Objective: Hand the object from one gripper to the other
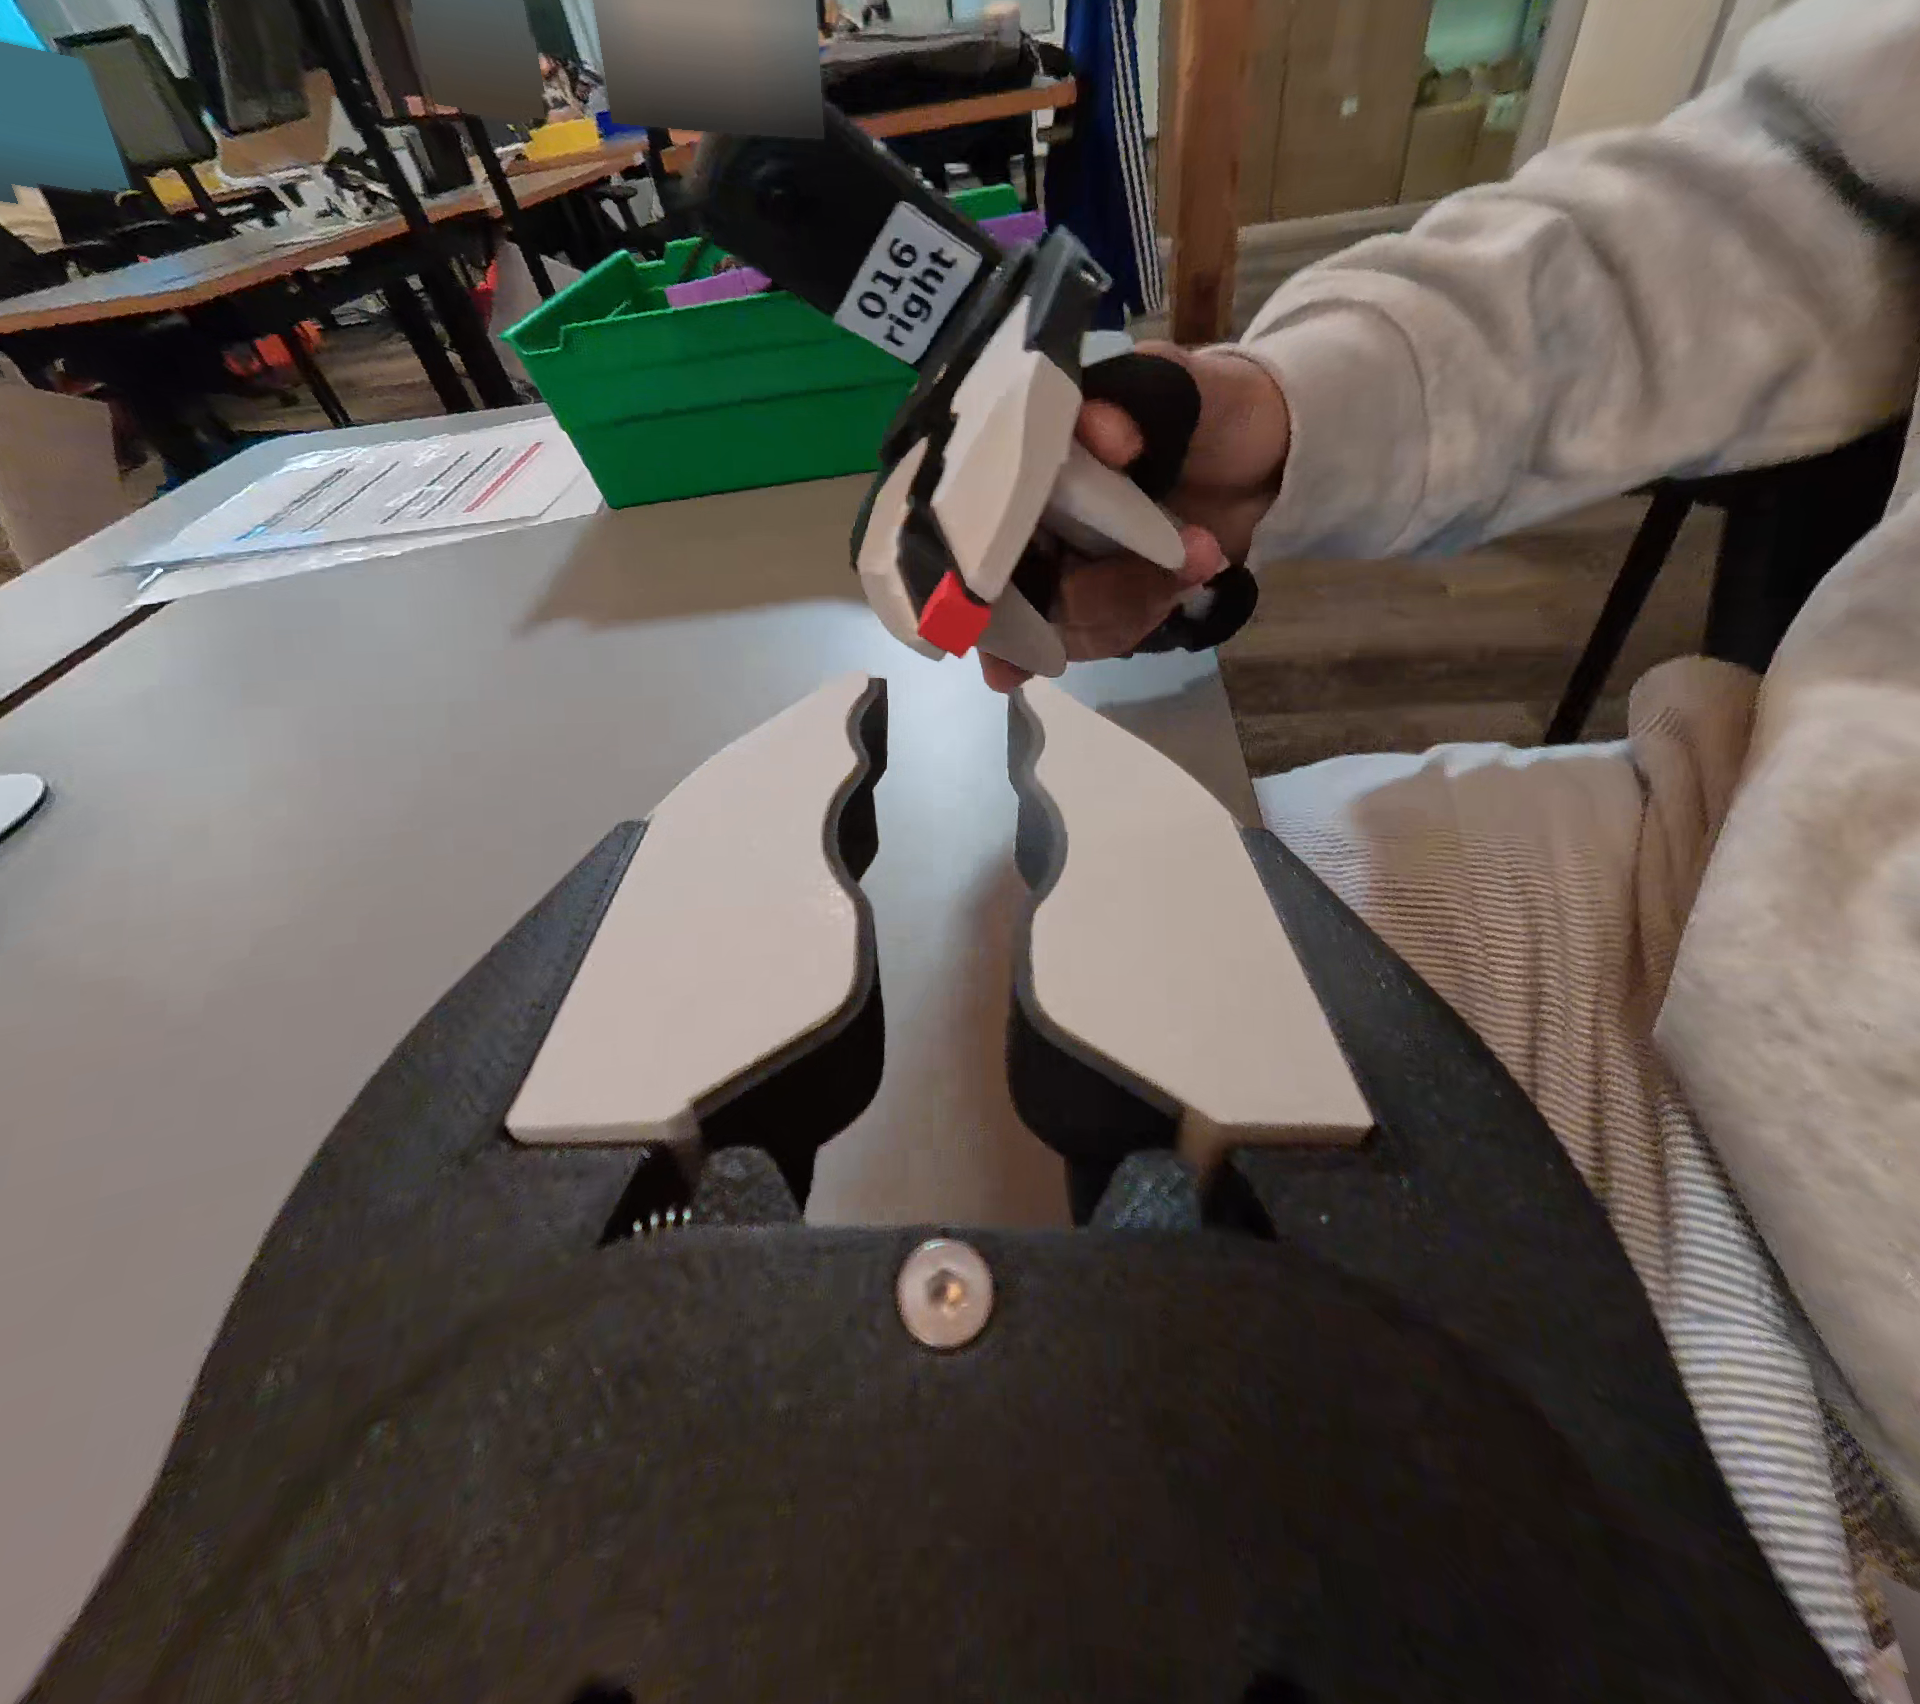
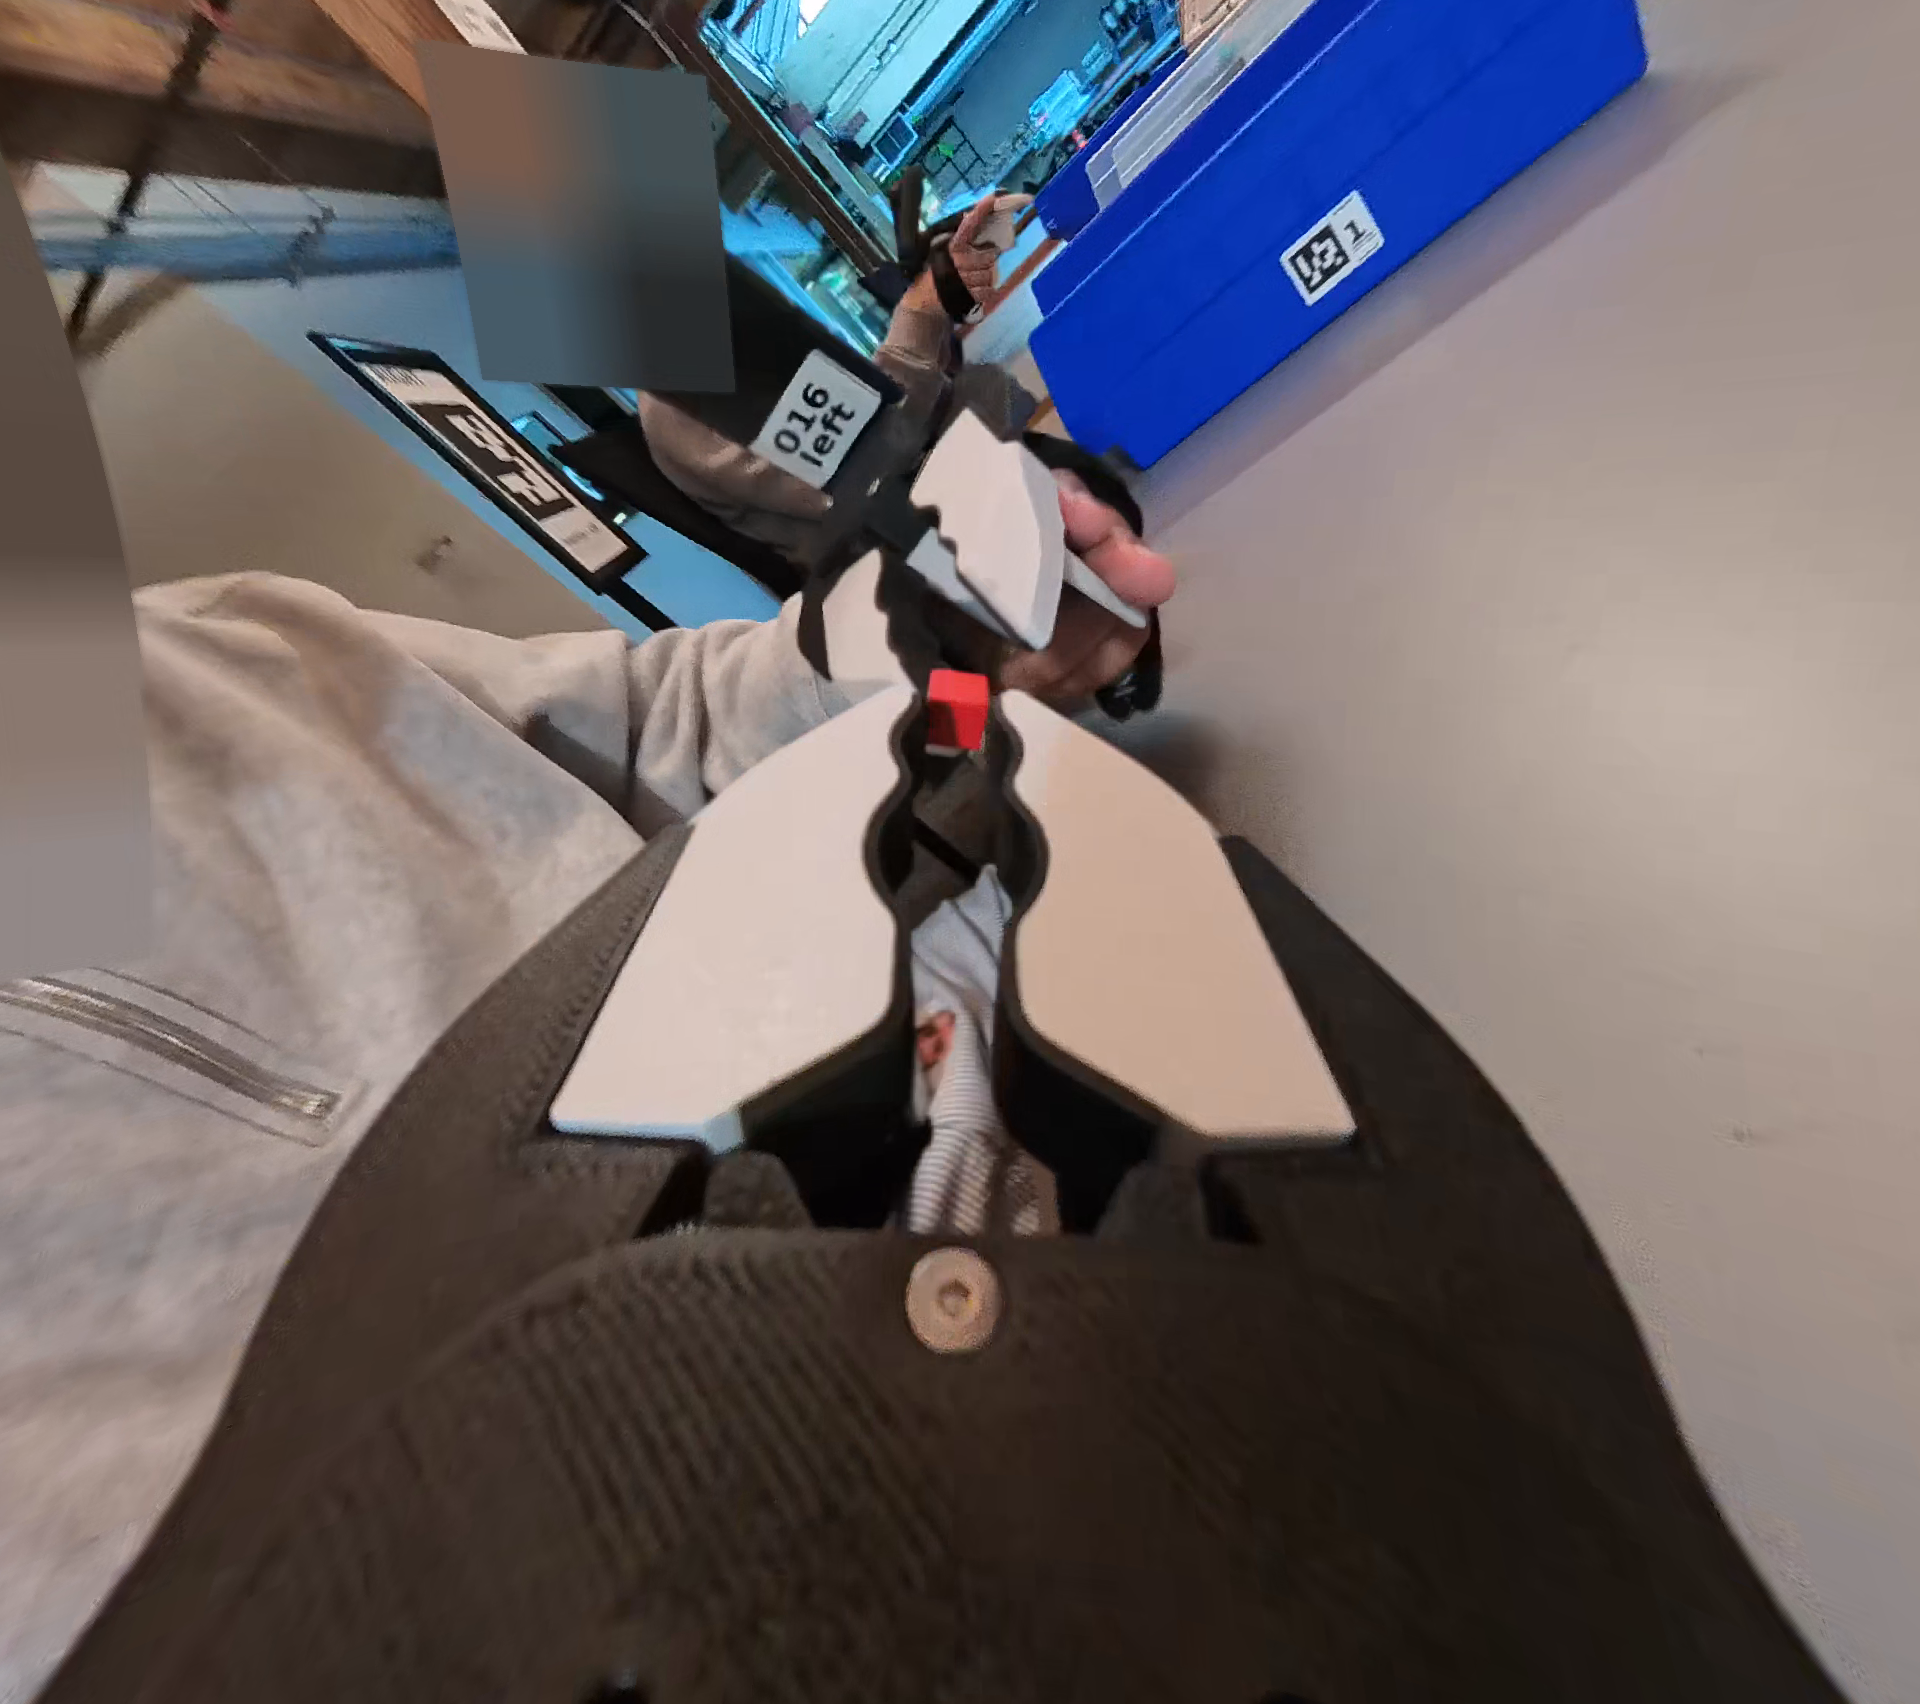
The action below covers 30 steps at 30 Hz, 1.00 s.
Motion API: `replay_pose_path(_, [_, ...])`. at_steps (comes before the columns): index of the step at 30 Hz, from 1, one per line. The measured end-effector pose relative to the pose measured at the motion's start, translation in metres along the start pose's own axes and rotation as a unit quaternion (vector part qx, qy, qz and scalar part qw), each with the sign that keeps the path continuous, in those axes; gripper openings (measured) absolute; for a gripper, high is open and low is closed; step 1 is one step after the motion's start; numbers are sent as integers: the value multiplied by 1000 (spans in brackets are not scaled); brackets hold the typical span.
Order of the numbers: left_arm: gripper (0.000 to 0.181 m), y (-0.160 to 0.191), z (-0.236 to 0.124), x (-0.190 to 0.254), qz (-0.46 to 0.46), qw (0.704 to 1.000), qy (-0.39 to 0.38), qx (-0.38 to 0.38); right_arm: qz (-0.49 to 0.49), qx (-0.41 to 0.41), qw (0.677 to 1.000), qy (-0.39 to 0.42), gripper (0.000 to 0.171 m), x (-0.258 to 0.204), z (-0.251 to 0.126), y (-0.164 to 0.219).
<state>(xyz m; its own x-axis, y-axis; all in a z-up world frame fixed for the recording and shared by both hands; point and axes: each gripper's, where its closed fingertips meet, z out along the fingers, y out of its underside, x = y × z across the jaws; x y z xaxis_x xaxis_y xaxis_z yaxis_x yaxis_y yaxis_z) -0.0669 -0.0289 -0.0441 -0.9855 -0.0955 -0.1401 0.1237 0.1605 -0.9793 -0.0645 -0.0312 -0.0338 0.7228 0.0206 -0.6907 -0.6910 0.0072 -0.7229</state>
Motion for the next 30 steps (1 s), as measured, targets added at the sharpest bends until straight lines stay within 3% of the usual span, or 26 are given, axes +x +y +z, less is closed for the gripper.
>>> replay_pose_path(7, [17,2,6,8,47,999,-6,-9,79,-26,996,-24,10,-1,7,11])
replay_pose_path(21, [11,0,9,11,64,998,-9,-9,129,-14,990,-56,14,-2,7,11])
replay_pose_path(27, [10,0,6,-2,51,998,-42,-11,54,16,998,9,39,15,0,0])
replay_pose_path(30, [10,11,6,-11,68,994,-72,-48,2,6,996,86,40,29,-5,-1])
